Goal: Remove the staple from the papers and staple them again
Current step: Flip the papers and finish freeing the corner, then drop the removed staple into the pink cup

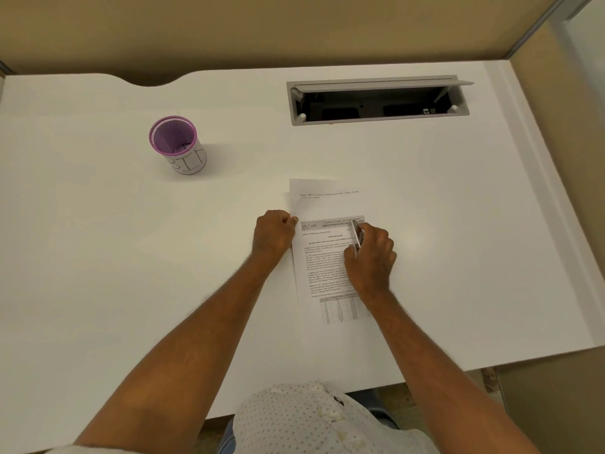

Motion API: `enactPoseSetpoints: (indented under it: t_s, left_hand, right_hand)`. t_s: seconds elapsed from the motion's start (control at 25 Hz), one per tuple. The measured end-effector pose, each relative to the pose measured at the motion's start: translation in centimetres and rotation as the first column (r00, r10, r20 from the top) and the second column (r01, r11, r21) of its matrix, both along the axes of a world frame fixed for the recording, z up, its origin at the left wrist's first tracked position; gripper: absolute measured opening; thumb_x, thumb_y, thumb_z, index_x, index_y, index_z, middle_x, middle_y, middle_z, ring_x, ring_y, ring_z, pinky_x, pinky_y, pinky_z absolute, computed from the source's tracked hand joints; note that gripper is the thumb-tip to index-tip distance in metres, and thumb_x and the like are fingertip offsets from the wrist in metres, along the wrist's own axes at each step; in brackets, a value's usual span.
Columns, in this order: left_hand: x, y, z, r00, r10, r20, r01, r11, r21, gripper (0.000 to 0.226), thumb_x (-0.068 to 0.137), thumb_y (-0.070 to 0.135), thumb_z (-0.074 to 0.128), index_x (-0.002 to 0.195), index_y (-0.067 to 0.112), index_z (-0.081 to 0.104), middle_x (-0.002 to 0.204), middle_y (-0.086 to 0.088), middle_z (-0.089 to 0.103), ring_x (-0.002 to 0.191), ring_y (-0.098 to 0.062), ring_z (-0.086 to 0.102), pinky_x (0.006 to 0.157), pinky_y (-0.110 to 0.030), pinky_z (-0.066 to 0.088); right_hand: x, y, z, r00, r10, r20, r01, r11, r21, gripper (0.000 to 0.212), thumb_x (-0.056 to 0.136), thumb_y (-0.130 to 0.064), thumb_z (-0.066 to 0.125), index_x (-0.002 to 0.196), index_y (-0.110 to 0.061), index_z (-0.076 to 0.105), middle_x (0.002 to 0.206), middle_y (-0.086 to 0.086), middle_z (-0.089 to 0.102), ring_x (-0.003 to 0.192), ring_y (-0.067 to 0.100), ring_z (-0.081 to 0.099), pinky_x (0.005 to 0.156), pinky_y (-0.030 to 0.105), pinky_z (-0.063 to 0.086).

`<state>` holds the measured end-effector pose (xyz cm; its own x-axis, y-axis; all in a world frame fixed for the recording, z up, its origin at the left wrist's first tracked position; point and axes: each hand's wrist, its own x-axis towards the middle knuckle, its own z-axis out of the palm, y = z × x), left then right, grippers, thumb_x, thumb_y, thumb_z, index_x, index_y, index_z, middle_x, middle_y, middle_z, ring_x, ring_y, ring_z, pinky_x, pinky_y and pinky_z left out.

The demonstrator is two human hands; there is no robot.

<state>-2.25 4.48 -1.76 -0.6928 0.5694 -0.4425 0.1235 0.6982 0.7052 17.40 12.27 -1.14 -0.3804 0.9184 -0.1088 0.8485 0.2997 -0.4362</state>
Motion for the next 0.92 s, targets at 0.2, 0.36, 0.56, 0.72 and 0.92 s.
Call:
enactPoseSetpoints:
  t_s: [0.2, 0.36, 0.56, 0.72, 0.92]
  left_hand:
    - [1.2, -1.6, 1.0, 0.957, -0.072, -0.279, 0.067, 0.997, -0.028, 0.027, 0.100, 0.030, 0.059, 0.119, 0.011, 0.062, 0.118, -0.008, 0.068, 0.104, -0.025, 0.062, 0.085, -0.038, 0.050]
    - [3.6, -4.6, -1.3, 0.789, -0.274, -0.551, 0.263, 0.960, -0.100, 0.063, 0.099, 0.044, 0.054, 0.151, 0.010, 0.042, 0.156, -0.013, 0.045, 0.140, -0.033, 0.043, 0.113, -0.048, 0.038]
    - [4.2, -6.5, -3.9, 0.694, -0.420, -0.584, 0.369, 0.905, -0.212, 0.074, 0.104, 0.053, 0.037, 0.162, 0.010, 0.021, 0.172, -0.011, 0.015, 0.159, -0.028, 0.013, 0.128, -0.051, 0.018]
    - [4.5, -6.4, -3.7, 0.687, -0.435, -0.583, 0.370, 0.899, -0.235, 0.075, 0.104, 0.053, 0.034, 0.163, 0.010, 0.018, 0.172, -0.011, 0.013, 0.160, -0.027, 0.009, 0.129, -0.050, 0.014]
    - [4.4, -6.4, -3.7, 0.687, -0.451, -0.570, 0.366, 0.892, -0.264, 0.075, 0.104, 0.054, 0.031, 0.163, 0.010, 0.017, 0.173, -0.011, 0.011, 0.160, -0.027, 0.007, 0.129, -0.051, 0.015]
  right_hand:
    - [-1.8, -1.0, 0.9, 0.993, 0.109, -0.053, -0.102, 0.988, 0.118, 0.043, 0.089, -0.025, 0.062, 0.131, -0.020, 0.054, 0.129, 0.002, 0.053, 0.117, 0.023, 0.047, 0.097, 0.041, 0.041]
    - [-5.0, -0.6, 1.5, 0.920, 0.257, -0.298, -0.258, 0.966, 0.037, 0.022, 0.096, -0.015, 0.061, 0.117, -0.016, 0.064, 0.116, 0.000, 0.060, 0.106, 0.016, 0.058, 0.087, 0.032, 0.053]
    - [-7.7, 1.0, -0.2, 0.906, 0.310, -0.290, -0.351, 0.931, -0.103, 0.019, 0.096, -0.012, 0.062, 0.114, -0.013, 0.067, 0.110, 0.002, 0.064, 0.095, 0.013, 0.063, 0.083, 0.034, 0.057]
    - [-8.4, 1.3, -0.8, 0.910, 0.337, -0.243, -0.367, 0.925, -0.093, 0.017, 0.096, -0.021, 0.066, 0.112, -0.019, 0.068, 0.107, -0.002, 0.063, 0.091, 0.011, 0.063, 0.078, 0.030, 0.057]
    - [-8.8, 1.0, -1.0, 0.908, 0.369, -0.198, -0.386, 0.921, -0.051, 0.007, 0.095, -0.021, 0.065, 0.101, -0.023, 0.068, 0.100, -0.005, 0.062, 0.088, 0.013, 0.063, 0.071, 0.035, 0.058]
